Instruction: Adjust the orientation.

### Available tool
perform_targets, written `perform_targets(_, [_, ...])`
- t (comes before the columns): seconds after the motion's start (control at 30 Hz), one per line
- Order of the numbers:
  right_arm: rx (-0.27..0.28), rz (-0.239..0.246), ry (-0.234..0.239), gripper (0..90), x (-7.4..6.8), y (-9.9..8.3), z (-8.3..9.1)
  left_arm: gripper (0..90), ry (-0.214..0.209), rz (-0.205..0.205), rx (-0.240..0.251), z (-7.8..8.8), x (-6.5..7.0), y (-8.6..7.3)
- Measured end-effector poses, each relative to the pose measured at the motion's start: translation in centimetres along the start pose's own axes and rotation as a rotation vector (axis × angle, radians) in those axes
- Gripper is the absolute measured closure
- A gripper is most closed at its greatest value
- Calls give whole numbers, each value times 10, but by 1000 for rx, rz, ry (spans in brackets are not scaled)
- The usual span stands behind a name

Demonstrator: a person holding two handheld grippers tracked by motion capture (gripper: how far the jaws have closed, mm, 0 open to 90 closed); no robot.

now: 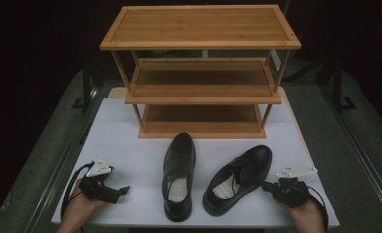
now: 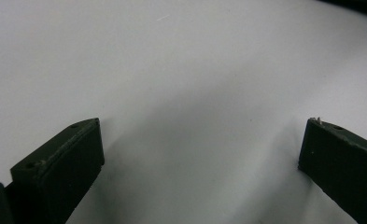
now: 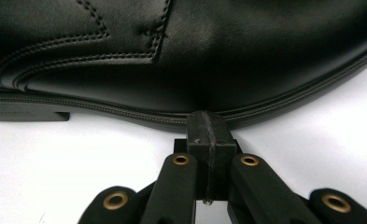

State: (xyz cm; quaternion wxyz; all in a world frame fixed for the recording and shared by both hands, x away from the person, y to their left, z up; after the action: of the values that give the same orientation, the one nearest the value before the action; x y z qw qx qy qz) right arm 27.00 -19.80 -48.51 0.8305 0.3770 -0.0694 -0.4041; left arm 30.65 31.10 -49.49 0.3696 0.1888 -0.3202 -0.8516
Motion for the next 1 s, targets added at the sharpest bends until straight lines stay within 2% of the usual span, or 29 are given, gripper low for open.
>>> perform_targets(0.7, [-2, 12, 11, 899, 3, 13, -12, 0, 0, 0, 0, 0, 0, 0])
perform_targets(1.0, [-14, 37, 31, 899, 1, 28, -26, 0, 0, 0, 0, 0, 0, 0])
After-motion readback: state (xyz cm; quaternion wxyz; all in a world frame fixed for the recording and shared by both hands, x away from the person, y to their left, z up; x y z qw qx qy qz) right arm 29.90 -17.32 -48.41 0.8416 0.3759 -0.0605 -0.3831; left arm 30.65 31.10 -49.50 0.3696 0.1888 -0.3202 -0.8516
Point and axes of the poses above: each handheld gripper's, and its own axes: z roughly backward along the jaws, y roughly out of its top, x roughly to its right, the point moved 6 cm from there along -z, roughly forward along the jaws, and after that the axes turned 6 degrees about y, right-handed, at the moved point
